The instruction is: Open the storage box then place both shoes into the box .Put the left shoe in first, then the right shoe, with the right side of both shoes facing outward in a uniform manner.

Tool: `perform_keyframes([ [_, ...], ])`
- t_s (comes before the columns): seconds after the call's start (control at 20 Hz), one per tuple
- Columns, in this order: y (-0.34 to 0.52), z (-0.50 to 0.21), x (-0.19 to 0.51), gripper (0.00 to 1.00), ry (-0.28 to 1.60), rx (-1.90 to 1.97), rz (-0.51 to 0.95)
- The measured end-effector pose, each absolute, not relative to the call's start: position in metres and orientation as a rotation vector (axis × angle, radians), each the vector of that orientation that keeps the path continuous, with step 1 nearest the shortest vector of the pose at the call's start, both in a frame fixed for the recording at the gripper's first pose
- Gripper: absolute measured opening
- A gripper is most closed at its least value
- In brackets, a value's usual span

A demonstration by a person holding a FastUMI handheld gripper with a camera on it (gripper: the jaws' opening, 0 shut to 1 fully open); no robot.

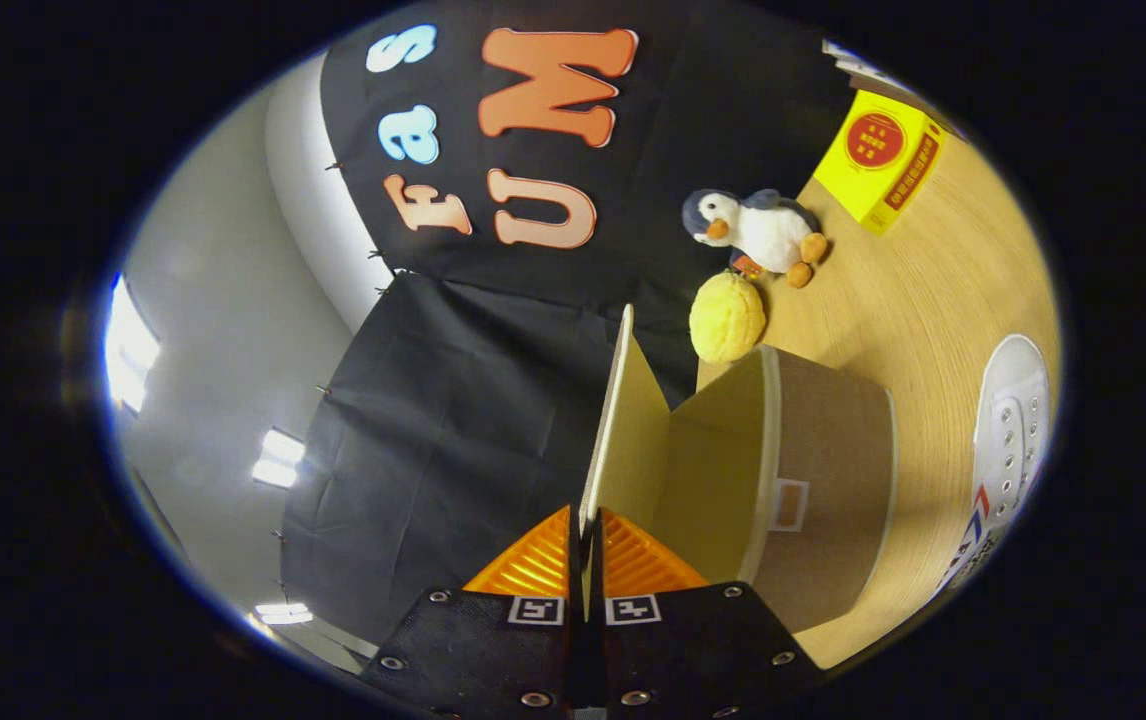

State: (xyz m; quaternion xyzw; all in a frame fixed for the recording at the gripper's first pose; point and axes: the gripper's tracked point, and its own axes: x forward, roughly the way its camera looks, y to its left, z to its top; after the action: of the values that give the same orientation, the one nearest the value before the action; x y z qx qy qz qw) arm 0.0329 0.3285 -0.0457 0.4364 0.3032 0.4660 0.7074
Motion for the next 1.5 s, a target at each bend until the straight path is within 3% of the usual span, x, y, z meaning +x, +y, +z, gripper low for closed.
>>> perform_keyframes([
  [0.6, 0.491, -0.001, -0.012, 0.06, 0.56, 0.67, 0.951],
  [0.7, 0.513, -0.005, -0.02, 0.13, 0.563, 0.59, 0.953],
  [0.85, 0.52, -0.021, -0.037, 0.69, 0.569, 0.486, 0.947],
  [0.95, 0.502, -0.037, -0.031, 0.94, 0.559, 0.433, 0.879],
  [1.2, 0.401, -0.061, 0.001, 0.98, 0.504, 0.409, 0.641],
  [1.5, 0.222, -0.116, 0.03, 0.98, 0.435, 0.346, 0.231],
])
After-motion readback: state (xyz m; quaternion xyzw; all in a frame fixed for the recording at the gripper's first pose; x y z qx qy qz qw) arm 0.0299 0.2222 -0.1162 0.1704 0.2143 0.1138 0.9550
